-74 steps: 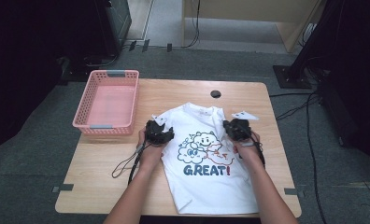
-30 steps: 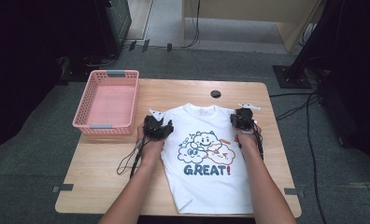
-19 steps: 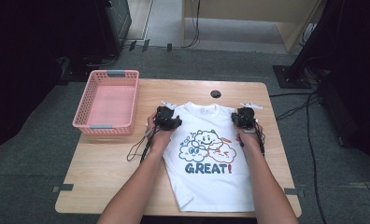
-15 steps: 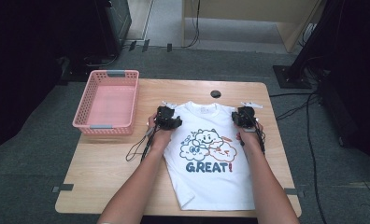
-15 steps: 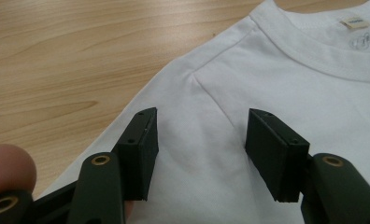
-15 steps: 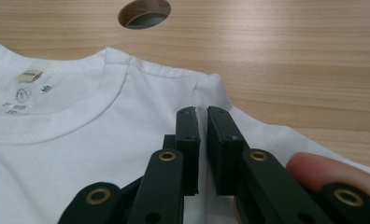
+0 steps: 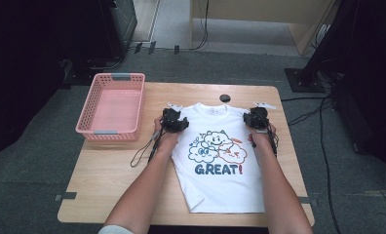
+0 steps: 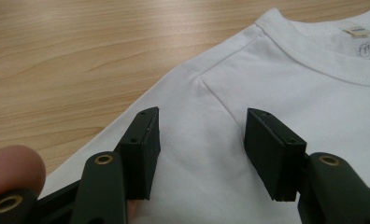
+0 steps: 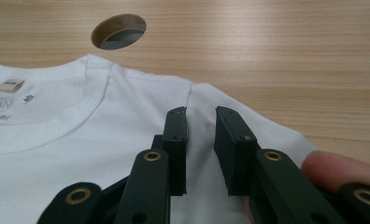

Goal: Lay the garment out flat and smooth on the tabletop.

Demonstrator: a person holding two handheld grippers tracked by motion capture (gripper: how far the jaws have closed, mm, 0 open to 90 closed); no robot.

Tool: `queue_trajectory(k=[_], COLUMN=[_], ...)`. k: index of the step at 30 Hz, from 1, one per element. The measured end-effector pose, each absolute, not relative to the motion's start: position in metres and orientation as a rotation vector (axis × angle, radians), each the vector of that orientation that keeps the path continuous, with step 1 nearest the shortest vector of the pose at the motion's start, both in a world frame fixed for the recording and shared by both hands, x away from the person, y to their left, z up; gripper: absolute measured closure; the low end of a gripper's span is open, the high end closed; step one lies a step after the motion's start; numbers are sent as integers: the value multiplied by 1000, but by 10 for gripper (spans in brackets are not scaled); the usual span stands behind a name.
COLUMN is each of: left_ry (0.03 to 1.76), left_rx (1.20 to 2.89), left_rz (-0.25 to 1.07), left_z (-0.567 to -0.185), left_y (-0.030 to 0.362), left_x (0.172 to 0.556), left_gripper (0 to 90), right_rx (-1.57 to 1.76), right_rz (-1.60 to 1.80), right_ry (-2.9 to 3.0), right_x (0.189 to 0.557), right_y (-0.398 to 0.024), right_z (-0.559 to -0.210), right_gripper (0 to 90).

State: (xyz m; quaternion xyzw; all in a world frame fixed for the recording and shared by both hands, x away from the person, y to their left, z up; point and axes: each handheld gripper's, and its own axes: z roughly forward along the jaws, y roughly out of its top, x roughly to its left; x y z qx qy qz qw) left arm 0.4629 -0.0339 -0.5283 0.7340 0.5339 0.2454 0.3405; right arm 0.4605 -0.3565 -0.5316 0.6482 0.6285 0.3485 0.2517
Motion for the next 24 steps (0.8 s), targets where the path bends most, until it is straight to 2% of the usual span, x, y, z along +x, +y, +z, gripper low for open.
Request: queue_trajectory(k=[3, 6, 10, 16, 20, 24], left_ry=[1366, 1365, 1362, 1364, 1366, 1367], left_rx=[1916, 1909, 1915, 1913, 1912, 1912], left_rz=[624, 610, 623, 623, 621, 621], left_z=[-529, -529, -529, -529, -529, -529], left_y=[-31, -28, -30, -30, -30, -30], left_x=[464, 464, 464, 464, 464, 464], left_gripper=[472, 490, 493, 493, 494, 493], right_rx=[1786, 1802, 1766, 1738, 1839, 1838], right_rz=[971, 1021, 987, 863, 885, 914], right_ry=[1692, 1698, 1760, 1750, 1649, 1623], right_x=[462, 462, 455, 439, 429, 416], right_y=[-358, -364, -380, -411, -439, -448], right_z=[-532, -532, -530, -530, -529, -526], right_gripper=[712, 595, 517, 479, 479, 471])
